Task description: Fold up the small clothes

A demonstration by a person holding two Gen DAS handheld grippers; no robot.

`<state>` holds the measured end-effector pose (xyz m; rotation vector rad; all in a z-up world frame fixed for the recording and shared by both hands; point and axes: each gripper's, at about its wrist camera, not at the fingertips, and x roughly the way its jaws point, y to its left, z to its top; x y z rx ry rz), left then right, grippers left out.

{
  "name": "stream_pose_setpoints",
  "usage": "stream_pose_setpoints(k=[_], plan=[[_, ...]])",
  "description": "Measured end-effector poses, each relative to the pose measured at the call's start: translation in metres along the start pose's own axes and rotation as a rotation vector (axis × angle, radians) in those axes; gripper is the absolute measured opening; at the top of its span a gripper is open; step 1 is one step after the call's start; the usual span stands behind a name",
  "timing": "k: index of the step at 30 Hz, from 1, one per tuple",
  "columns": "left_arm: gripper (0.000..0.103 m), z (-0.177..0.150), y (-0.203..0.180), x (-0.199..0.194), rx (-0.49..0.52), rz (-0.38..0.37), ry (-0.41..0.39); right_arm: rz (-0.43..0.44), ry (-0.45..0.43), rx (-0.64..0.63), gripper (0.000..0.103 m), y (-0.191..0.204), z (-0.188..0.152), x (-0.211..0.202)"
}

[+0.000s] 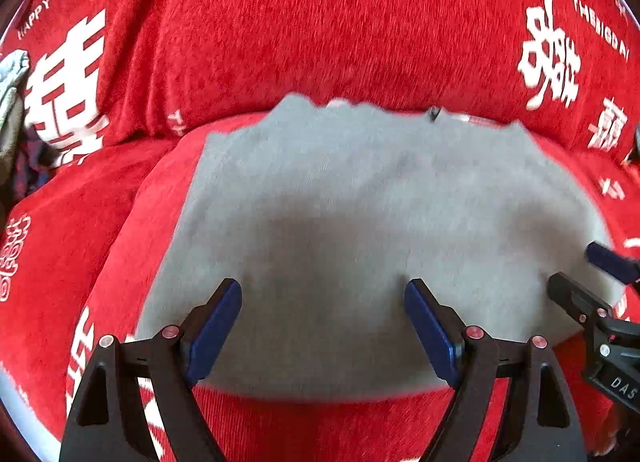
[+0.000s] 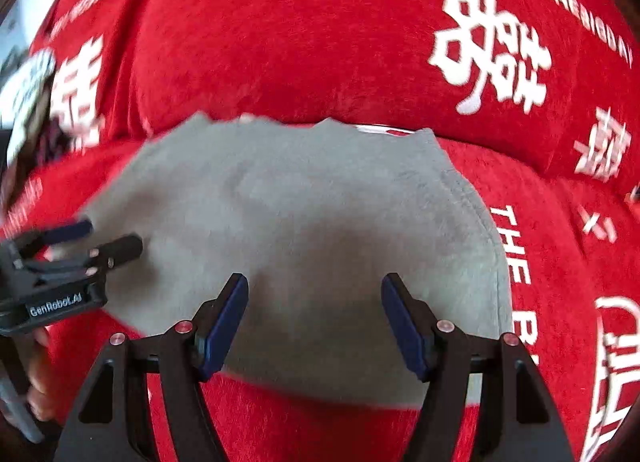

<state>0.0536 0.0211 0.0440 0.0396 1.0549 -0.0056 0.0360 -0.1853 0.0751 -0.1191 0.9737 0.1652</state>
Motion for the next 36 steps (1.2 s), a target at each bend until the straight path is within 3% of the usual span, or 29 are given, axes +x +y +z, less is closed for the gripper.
stream_pose_setpoints(k=[4,7,9,11,13,15,19,23,30,32,33,36], plan=[[0.085,-0.02,0.022,-0.003,-0.035,-0.04,-0.008,-0.037,0.03,0.074,0.072,-0.035,-0.024,0.002],[0.085,-0.026,0.028,-0.013,-0.016,-0.043,-0.022,-0.011,0.01,0.193,0.072,-0.076,-0.038,-0.005],[0.085,-0.032,0.029,-0.018,0.005,-0.03,-0.027,0.0,-0.001,0.203,0.072,-0.087,-0.041,-0.009],[0.085,-0.038,0.035,-0.029,-0.01,-0.022,-0.03,-0.05,0.003,0.203,0.073,-0.093,-0.045,-0.017],[0.085,-0.049,0.053,-0.042,-0.085,-0.051,-0.047,-0.089,-0.023,0.243,0.073,-0.1,-0.05,-0.029],[0.085,-0.062,0.08,-0.048,-0.208,-0.118,-0.037,-0.046,-0.047,0.284,0.073,-0.104,-0.054,-0.038],[0.085,-0.076,0.119,-0.034,-0.419,-0.265,0.026,0.0,-0.049,0.28,0.073,-0.084,-0.061,-0.042],[0.085,-0.066,0.122,-0.027,-0.498,-0.389,0.031,0.044,-0.026,0.213,0.073,-0.045,-0.067,-0.036],[0.084,-0.023,0.126,0.008,-0.603,-0.46,0.03,0.064,-0.003,0.112,0.073,-0.007,-0.072,-0.034],[0.053,-0.018,0.126,0.012,-0.609,-0.471,0.034,0.059,-0.002,0.115,0.073,-0.009,-0.069,-0.035],[0.024,-0.017,0.125,0.018,-0.589,-0.478,0.06,0.061,-0.003,0.122,0.073,-0.012,-0.066,-0.036],[0.02,-0.022,0.129,0.024,-0.587,-0.504,0.042,0.071,0.004,0.136,0.073,-0.02,-0.051,-0.036]])
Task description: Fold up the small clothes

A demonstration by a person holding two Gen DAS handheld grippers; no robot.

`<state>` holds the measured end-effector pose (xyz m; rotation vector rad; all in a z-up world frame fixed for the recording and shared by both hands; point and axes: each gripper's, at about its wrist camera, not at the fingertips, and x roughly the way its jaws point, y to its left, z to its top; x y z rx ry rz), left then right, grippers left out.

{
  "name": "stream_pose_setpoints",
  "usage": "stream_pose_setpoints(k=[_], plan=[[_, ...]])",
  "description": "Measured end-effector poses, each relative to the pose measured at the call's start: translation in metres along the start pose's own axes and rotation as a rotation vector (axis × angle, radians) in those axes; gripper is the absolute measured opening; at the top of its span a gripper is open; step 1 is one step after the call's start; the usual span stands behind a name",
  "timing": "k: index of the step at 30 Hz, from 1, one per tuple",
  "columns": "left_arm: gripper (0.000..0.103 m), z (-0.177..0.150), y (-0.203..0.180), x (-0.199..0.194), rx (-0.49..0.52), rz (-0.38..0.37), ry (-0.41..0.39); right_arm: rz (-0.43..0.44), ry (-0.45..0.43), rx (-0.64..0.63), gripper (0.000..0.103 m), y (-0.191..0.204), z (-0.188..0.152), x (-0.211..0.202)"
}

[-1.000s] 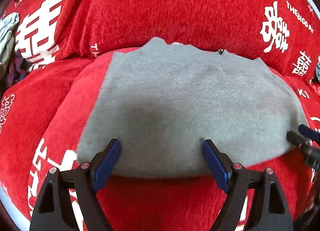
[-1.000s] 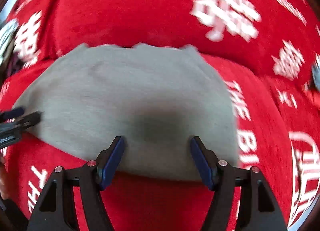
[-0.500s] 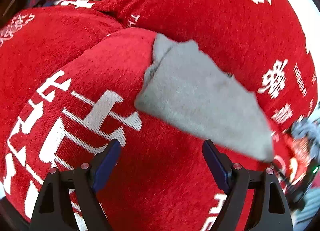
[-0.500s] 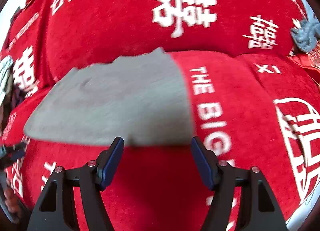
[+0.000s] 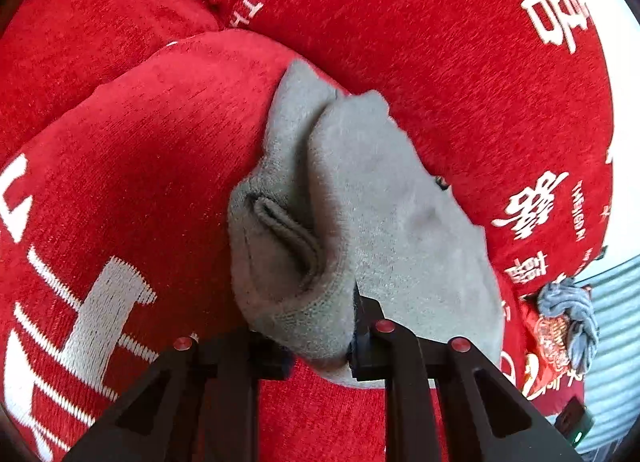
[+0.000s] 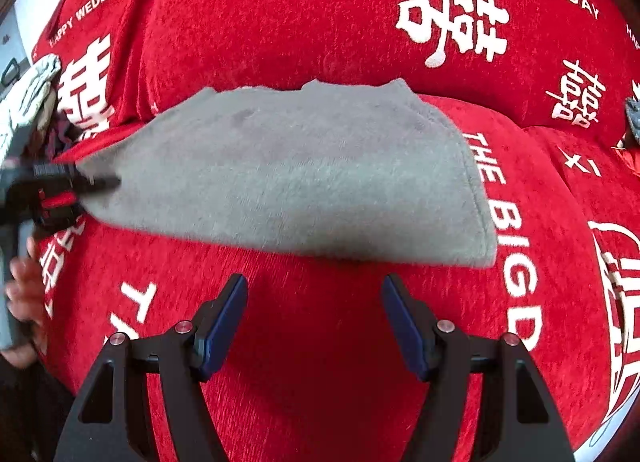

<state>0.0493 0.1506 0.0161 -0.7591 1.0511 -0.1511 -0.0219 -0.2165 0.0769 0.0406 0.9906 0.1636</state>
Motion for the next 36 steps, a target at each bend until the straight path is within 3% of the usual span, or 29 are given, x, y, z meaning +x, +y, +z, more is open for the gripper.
stream_pose_setpoints(k=[3,10,13,21,27,29,31,36], plan=[[0.02,-0.002,0.003,-0.003,0.0,-0.015,-0.029,0.009,0.003,-0.008,0.073,0.005,0.026,0.002],[0.02,-0.004,-0.011,-0.003,0.124,0.078,-0.06,0.122,0.062,-0.031,0.074,0.057,0.108,0.036],[0.02,-0.005,-0.011,-0.004,0.148,0.081,-0.072,0.169,0.122,-0.059,0.075,0.098,0.143,0.07],[0.02,-0.005,-0.008,-0.005,0.158,0.065,-0.082,0.181,0.309,-0.054,0.075,0.188,0.202,0.176],[0.02,-0.004,-0.012,-0.003,0.155,0.076,-0.075,0.136,0.443,-0.078,0.076,0.239,0.214,0.232],[0.021,-0.002,-0.01,-0.002,0.146,0.067,-0.069,0.094,0.465,-0.127,0.088,0.255,0.212,0.24],[0.02,0.0,-0.009,-0.002,0.135,0.057,-0.062,0.03,0.489,-0.197,0.088,0.269,0.208,0.247],[0.02,0.002,-0.011,0.0,0.157,0.083,-0.069,-0.074,0.473,-0.353,0.084,0.291,0.19,0.252]])
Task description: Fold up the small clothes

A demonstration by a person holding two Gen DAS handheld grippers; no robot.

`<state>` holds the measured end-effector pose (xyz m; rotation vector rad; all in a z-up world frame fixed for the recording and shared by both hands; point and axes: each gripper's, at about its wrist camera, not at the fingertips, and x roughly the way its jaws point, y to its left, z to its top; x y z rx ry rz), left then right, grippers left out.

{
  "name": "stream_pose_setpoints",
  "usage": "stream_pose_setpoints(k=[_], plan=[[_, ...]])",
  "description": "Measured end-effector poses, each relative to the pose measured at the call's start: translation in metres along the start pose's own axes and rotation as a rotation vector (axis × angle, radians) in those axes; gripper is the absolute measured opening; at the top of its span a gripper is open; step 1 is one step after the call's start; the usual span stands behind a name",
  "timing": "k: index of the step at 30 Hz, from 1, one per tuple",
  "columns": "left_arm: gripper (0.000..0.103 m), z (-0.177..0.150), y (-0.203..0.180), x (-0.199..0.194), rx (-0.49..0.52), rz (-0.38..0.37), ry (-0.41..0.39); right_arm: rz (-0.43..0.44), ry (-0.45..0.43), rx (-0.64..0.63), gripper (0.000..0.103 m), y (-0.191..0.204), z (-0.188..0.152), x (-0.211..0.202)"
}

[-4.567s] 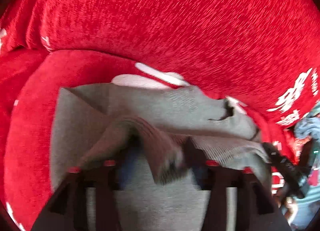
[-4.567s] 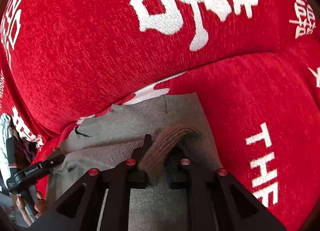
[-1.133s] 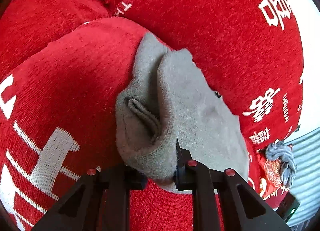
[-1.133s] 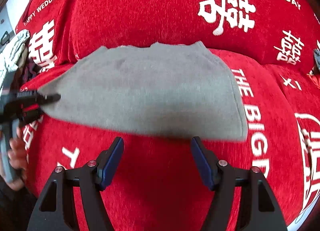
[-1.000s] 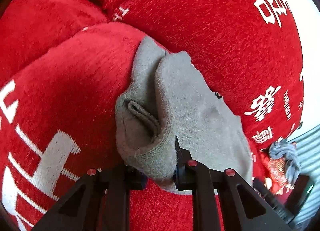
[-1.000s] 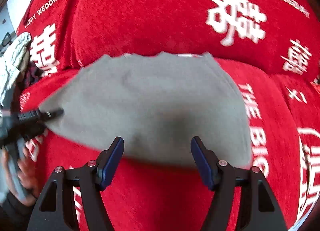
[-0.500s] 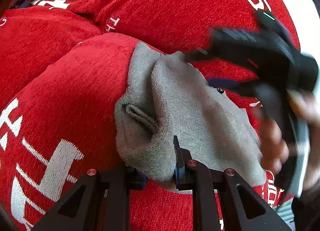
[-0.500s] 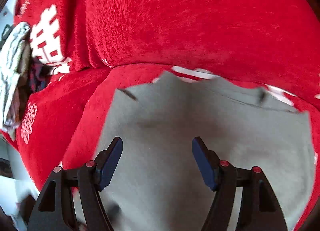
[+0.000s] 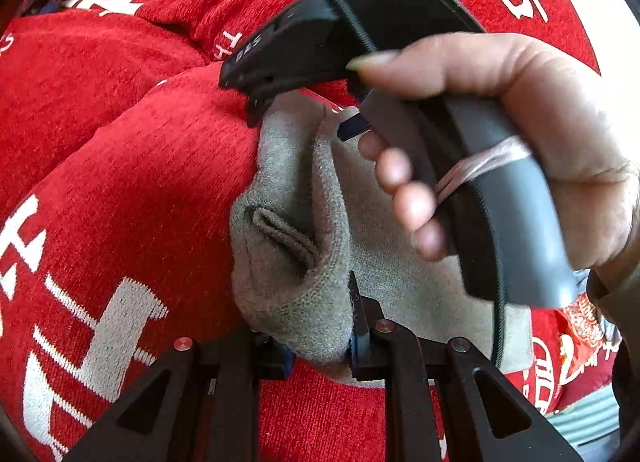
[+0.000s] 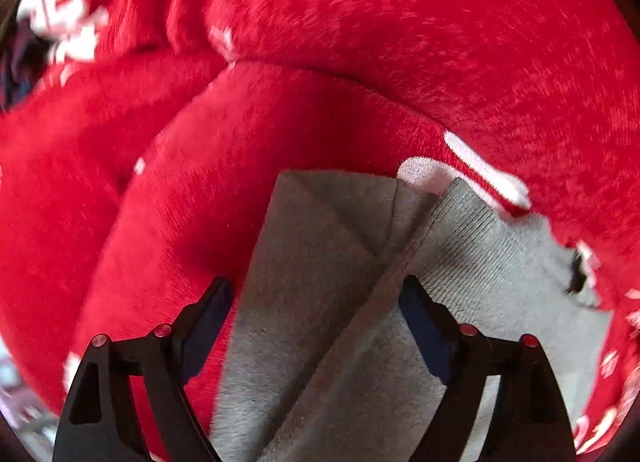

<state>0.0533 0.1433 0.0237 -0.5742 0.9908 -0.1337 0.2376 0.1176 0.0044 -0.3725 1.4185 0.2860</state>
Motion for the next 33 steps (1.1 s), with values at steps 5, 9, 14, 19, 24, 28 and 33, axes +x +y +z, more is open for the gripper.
stream_pose_setpoints(k=[5,9,14,19,24,28,33], plan=[[0.021,0.0,-0.001,-0.002,0.014,0.012,-0.004,-0.007,-0.026,0.039,0.033,-0.02,-0.007,-0.008],[0.021,-0.002,-0.009,-0.004,0.048,0.046,-0.014,0.077,-0.055,0.053,0.025,-0.032,-0.013,-0.015],[0.02,-0.005,-0.015,-0.006,0.08,0.078,-0.027,0.147,-0.09,0.063,0.023,-0.049,-0.015,-0.021],[0.02,-0.013,-0.034,-0.023,0.159,0.14,-0.07,0.214,-0.134,0.073,0.023,-0.064,-0.019,-0.042],[0.019,-0.016,-0.052,-0.036,0.207,0.178,-0.094,0.276,-0.169,0.092,0.023,-0.088,-0.027,-0.063],[0.019,-0.016,-0.069,-0.046,0.245,0.207,-0.106,0.323,-0.191,0.115,0.023,-0.105,-0.033,-0.077],[0.019,-0.017,-0.097,-0.058,0.3,0.237,-0.13,0.37,-0.224,0.135,0.022,-0.126,-0.041,-0.094]])
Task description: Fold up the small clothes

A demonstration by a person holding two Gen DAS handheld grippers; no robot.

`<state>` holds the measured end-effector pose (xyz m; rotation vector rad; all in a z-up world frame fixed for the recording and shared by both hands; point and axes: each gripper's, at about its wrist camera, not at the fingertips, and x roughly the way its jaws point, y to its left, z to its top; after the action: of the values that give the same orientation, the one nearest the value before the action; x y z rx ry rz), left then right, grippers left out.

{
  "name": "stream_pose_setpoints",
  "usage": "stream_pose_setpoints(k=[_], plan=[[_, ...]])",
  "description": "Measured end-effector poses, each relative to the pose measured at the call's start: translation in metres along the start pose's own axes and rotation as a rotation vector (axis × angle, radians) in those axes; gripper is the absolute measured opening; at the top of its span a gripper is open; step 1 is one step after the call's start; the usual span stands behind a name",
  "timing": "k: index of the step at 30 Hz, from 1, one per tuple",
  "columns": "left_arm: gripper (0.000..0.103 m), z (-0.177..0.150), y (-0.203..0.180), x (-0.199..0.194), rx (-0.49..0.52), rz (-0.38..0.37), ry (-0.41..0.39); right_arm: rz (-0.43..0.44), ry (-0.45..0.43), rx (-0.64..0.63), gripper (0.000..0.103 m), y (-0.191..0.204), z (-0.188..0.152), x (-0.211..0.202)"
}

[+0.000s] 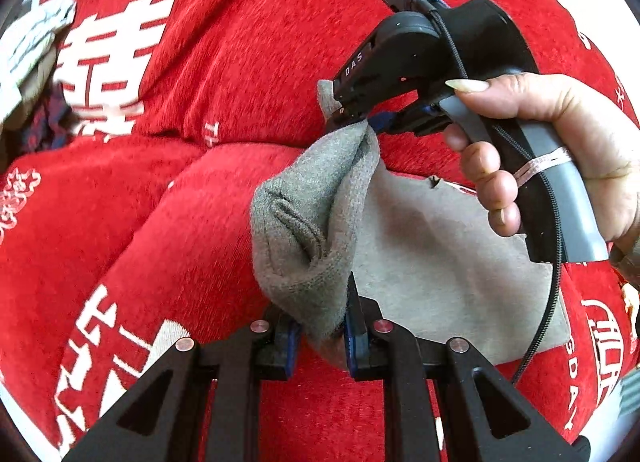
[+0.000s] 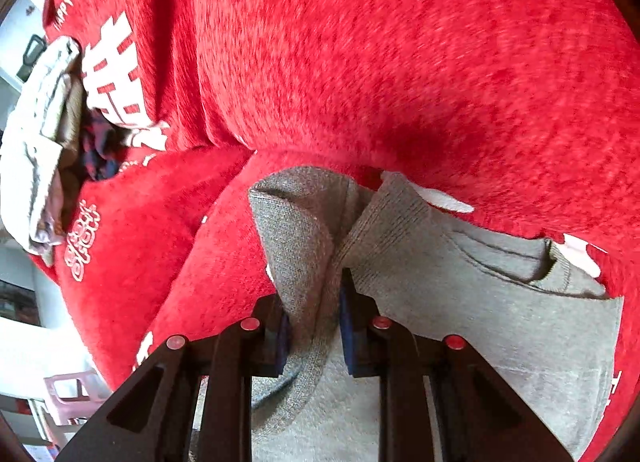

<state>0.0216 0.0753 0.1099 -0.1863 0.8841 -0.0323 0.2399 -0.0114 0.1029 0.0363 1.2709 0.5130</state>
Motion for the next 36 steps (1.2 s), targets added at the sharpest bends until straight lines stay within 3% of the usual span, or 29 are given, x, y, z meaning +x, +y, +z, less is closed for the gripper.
stream_pose_setpoints(k=[7,20,27,36], plan=[[0.019,0.005,-0.044,-0.016,0.1,0.031,-0.023,0.048,-0.034,0.032,0.022,-0.026,-0.002,-0.031],[0.019,0.012,-0.136,-0.027,0.235,0.015,-0.014,0.103,-0.074,0.037,0.022,-0.086,-0.018,-0.088],[0.019,0.003,-0.182,-0.019,0.313,0.005,0.019,0.116,-0.082,0.021,0.022,-0.115,-0.03,-0.1],[0.019,-0.013,-0.212,-0.004,0.383,0.01,0.067,0.17,-0.108,0.081,0.022,-0.157,-0.054,-0.1]])
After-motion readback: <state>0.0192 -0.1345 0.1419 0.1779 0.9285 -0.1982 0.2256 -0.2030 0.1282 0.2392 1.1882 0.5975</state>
